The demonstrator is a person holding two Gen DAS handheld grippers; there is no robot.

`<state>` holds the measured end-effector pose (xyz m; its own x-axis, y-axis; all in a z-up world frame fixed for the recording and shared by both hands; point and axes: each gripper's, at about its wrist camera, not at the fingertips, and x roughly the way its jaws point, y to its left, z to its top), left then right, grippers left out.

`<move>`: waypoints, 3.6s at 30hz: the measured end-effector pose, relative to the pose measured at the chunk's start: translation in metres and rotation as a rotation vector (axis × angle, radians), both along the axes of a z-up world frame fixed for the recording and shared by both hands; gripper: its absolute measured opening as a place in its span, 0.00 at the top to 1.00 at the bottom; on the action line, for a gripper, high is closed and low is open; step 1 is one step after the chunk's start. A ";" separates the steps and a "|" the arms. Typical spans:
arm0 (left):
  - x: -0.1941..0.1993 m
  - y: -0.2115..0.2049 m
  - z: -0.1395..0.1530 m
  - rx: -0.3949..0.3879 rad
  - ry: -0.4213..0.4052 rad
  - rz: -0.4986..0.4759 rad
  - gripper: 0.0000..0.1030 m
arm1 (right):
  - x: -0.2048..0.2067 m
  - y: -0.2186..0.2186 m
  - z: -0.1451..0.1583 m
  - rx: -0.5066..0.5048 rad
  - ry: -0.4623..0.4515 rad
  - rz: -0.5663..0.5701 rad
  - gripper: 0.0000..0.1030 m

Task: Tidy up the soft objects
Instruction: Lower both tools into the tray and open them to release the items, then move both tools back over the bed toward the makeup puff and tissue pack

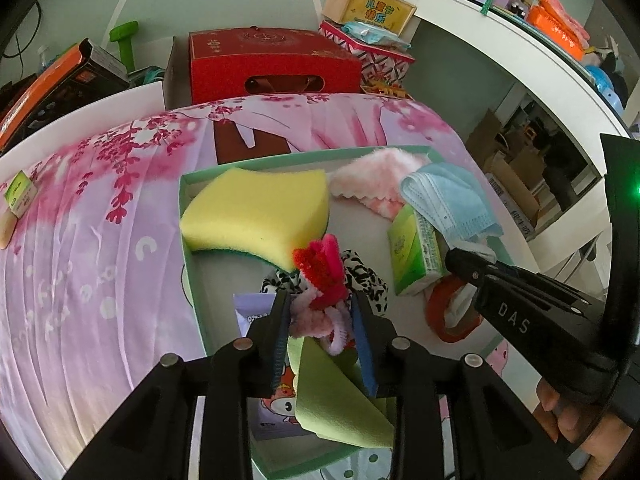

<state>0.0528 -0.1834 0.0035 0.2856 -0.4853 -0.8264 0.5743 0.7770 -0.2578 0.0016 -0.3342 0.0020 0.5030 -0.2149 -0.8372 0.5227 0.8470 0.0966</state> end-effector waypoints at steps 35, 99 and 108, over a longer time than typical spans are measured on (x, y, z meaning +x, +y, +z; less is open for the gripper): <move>0.033 0.050 0.002 0.114 0.004 0.245 0.25 | 0.006 0.020 0.016 -0.052 -0.023 0.045 0.14; 0.095 0.263 -0.020 0.143 0.091 0.764 0.06 | 0.079 0.219 0.010 -0.111 -0.132 0.521 0.00; 0.109 0.268 -0.029 0.125 0.112 0.765 0.06 | 0.089 0.238 0.003 -0.121 -0.143 0.570 0.00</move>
<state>0.1614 0.0849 -0.0259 0.4147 -0.0890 -0.9056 -0.1570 0.9733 -0.1675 0.0908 -0.0960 0.0053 0.6731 0.0327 -0.7389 -0.0285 0.9994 0.0184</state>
